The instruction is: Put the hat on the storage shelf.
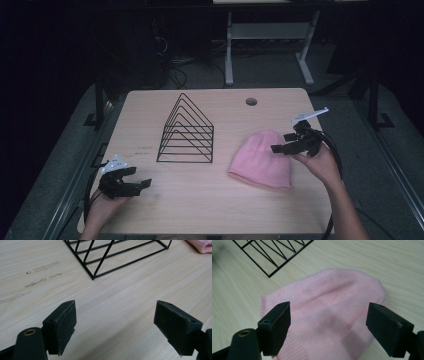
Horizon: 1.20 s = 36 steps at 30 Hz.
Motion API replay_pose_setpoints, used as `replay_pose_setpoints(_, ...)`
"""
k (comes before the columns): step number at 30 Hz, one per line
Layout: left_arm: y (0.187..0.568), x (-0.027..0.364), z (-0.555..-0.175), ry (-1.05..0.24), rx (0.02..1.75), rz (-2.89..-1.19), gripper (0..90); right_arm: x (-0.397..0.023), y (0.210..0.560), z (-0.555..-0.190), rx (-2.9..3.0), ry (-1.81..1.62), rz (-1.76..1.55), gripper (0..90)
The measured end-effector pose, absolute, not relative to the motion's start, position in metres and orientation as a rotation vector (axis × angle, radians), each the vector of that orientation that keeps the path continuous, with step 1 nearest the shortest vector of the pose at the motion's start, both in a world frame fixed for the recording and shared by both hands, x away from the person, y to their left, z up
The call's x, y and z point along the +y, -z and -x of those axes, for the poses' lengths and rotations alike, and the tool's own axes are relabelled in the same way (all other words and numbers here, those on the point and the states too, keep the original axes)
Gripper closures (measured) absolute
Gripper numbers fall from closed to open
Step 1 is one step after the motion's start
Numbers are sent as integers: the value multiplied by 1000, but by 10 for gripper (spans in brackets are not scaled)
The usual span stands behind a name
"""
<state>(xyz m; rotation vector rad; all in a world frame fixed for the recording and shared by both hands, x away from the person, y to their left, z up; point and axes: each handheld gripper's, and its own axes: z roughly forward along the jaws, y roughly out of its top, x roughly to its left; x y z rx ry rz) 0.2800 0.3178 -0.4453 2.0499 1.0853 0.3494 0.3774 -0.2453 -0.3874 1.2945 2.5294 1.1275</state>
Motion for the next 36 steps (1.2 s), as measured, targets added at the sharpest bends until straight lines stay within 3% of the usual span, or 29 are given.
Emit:
replay_pose_setpoints(18,448,320,-283,-345,1098,-2042,181,-243,405,-440,2585,-994,-1410,252)
replay_pose_setpoints(28,449,319,-283,-336,1109,-2034,183,-248,424,-459,2605,-956,-1493,361)
replay_pose_setpoints(36,451,319,-283,-333,1124,-2030,183,-254,443,-470,2607,-1022,-1605,499)
